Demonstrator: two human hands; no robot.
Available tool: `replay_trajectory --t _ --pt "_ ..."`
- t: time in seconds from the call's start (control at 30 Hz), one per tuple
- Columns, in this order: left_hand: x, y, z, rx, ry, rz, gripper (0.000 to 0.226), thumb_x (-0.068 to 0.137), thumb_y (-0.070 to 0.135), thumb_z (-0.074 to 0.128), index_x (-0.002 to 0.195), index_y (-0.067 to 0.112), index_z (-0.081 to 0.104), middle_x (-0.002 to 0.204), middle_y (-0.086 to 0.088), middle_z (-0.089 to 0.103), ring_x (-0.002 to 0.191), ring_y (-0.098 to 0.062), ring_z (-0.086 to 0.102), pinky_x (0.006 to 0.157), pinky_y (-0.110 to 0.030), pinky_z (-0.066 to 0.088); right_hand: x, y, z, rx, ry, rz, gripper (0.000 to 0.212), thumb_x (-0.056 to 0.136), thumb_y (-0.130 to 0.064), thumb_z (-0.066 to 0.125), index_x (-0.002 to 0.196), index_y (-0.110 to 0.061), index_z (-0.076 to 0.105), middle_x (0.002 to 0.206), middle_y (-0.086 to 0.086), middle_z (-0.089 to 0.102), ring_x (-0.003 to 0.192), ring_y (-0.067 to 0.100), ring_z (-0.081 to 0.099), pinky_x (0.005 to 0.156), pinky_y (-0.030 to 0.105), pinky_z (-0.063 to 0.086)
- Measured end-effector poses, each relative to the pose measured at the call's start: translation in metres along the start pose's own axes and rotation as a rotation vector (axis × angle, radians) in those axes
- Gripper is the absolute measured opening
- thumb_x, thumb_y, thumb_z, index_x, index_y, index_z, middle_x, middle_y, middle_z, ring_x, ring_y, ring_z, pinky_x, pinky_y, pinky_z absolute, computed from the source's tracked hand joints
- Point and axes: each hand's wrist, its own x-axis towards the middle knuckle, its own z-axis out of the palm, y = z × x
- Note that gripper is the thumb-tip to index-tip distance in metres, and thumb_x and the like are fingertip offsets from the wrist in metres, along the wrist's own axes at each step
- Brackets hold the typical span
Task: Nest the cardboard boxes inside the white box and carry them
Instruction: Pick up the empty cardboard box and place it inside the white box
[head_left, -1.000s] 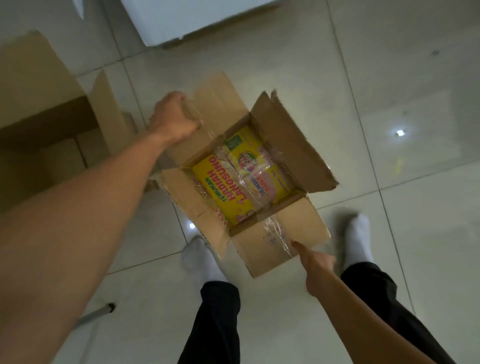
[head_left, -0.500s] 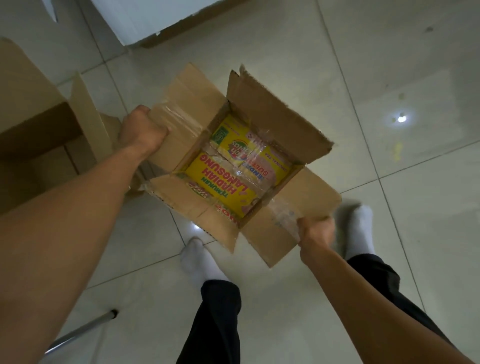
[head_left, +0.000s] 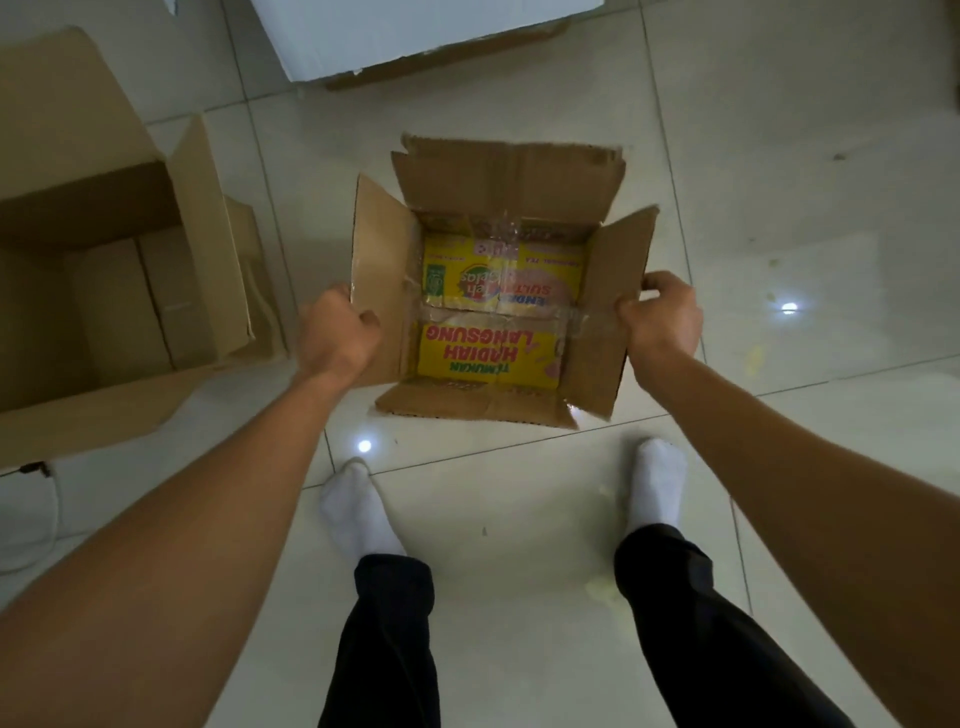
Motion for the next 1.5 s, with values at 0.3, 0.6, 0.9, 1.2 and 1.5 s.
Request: replay_trajectory --t 0.3,0.6,0.9,1.2,1.5 --pt "-0.029 -0.001 0.017 -0.217 0.026 -0.055 0.013 0.08 0.009 0.058 0.078 -0.003 0.054 0.071 -0.014 0.058 0.063 -0.025 0.053 0.05 -0.028 0.042 0.036 -0.03 -0.009 -0.186 -0.108 -0.202 0.026 0.085 -0.013 0.059 0.109 -0.017 0.067 0.105 0.009 0.07 0.084 0.026 0.068 0.076 0.042 0.059" --pt "-0.039 -0.01 0.024 -0.373 0.026 -0.171 0.009 0.076 0.013 0.062 0.073 0.007 0.056 0.062 0.003 0.056 0.056 -0.01 0.054 0.048 -0.02 0.041 0.039 -0.034 -0.011 -0.262 -0.157 -0.215 0.026 0.084 -0.012 0.058 0.109 -0.014 0.067 0.105 0.014 0.069 0.086 0.031 0.068 0.076 0.045 0.058" --pt "-0.042 -0.01 0.018 -0.31 0.061 -0.15 0.027 0.077 0.031 0.062 0.091 0.009 0.057 0.085 -0.008 0.066 0.075 -0.026 0.062 0.059 -0.031 0.048 0.036 -0.032 -0.014 -0.365 -0.123 -0.192 0.039 0.083 -0.017 0.06 0.121 -0.012 0.052 0.116 0.012 0.062 0.095 0.029 0.062 0.079 0.039 0.055" --pt "-0.053 -0.009 -0.042 -0.294 0.433 -0.006 0.04 0.075 0.037 0.063 0.108 0.018 0.051 0.101 -0.006 0.058 0.092 -0.024 0.054 0.069 -0.028 0.035 -0.06 -0.083 0.024 -0.364 -0.15 -0.56 0.045 0.078 -0.026 0.061 0.119 -0.015 0.046 0.118 0.009 0.055 0.108 0.03 0.052 0.092 0.046 0.043" --pt "-0.023 -0.142 -0.154 -0.343 0.549 0.217 0.011 0.085 0.018 0.06 0.087 0.008 0.059 0.083 -0.003 0.051 0.076 -0.019 0.049 0.067 -0.039 0.046 -0.16 -0.154 0.163 -0.203 -0.414 -0.46 0.048 0.082 -0.042 0.065 0.119 -0.015 0.051 0.1 0.001 0.059 0.098 0.023 0.058 0.077 0.028 0.041"
